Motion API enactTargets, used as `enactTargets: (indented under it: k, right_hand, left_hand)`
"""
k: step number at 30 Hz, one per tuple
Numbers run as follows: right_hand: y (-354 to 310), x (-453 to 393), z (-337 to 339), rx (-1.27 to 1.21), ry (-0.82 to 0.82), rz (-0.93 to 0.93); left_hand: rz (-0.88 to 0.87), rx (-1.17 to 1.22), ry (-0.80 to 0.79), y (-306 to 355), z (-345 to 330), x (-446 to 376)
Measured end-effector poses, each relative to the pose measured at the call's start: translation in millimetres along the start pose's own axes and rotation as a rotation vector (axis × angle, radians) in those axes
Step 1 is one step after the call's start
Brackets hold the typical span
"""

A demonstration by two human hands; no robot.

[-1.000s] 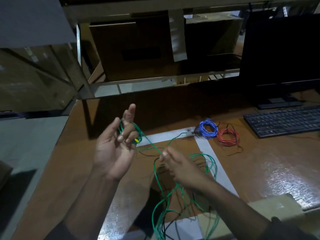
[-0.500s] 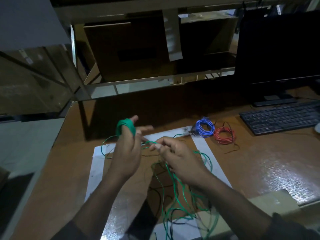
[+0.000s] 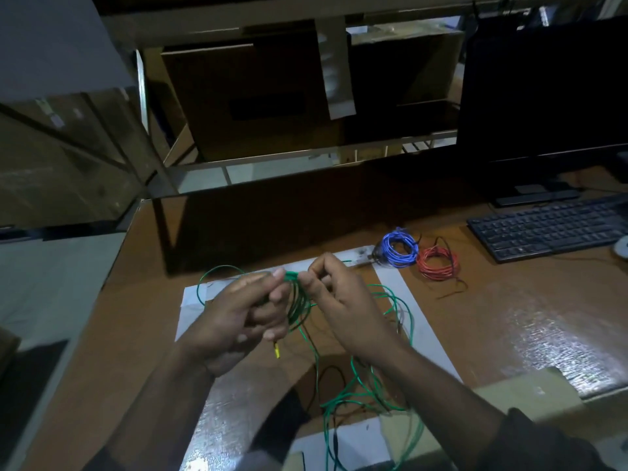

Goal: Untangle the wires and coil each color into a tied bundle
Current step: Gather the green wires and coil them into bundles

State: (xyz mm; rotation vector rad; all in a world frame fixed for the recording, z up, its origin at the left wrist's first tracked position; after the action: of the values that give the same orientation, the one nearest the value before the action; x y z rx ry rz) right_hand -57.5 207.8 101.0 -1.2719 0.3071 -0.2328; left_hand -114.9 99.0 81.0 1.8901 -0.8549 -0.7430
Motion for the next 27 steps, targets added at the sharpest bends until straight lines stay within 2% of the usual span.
enactTargets:
  k: [3, 5, 7, 10, 13, 15, 17, 20, 22, 24, 27]
  right_hand:
    - [10.6, 1.2, -11.3, 0.022, -0.075, -0.032]
    - [26.5, 3.2, -20.1, 0.164, -0.126, -0.061]
    - [44.9, 9.4, -26.9, 0.310, -0.166, -0.090]
    - [55.1, 19.1, -27.9, 0.295, -0.165, -0.113]
    - [47.6, 23.3, -27.9, 0.286, -0.121, -0.077]
    - [38.2, 28.4, -32.0, 0.321, -0.115, -0.005]
    - [27.6, 31.3, -32.9, 0.320, -0.109, 0.054]
    - [11.0, 25.5, -21.0, 0.264, -0.028, 0.112]
    - [1.3, 19.3, -12.3, 0.247, 0.031, 0.139]
    - [-4.8, 13.9, -2.6, 0.238, 0.088, 0.148]
    - [-9.4, 5.1, 13.5, 0.230, 0.178, 0.145]
  left_hand:
    - [-0.025, 0.450, -0.008, 2.8, -3.8, -2.5]
    - [-0.085, 0.662, -0.061, 20.3, -5.0, -3.2]
    - [-0.166, 0.728, -0.039, 39.0, 1.1, -5.1]
    - [-0.325, 0.717, 0.127, 54.3, 11.7, -10.1]
    - [-0.487, 0.429, 0.353, 56.2, 30.6, -9.1]
    - [-0.506, 0.181, 0.333, 55.8, 31.3, -13.8]
    - [-0.462, -0.161, 0.315, 46.7, 32.9, -17.3]
    - [-0.297, -0.744, 0.295, 23.6, 26.9, -13.5]
    - [-0.208, -1.006, 0.225, 12.9, 19.2, -9.2]
    - [-0.153, -1.024, 0.150, 5.5, 13.7, -7.3]
    - [-0.010, -0.721, 0.088, -11.3, 6.2, -3.6]
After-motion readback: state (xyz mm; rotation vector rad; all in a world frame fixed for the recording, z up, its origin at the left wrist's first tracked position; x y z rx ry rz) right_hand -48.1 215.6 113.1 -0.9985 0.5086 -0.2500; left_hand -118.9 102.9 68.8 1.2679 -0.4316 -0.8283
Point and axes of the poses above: each hand's wrist, its own x-axis away from the middle knuckle, its own z-axis out of the back of the hand, y = z × x, the point moved 9 cm from there along -x, towards the middle knuckle, and after that the axes turned 14 degrees about -z, right-handed, at the moved point
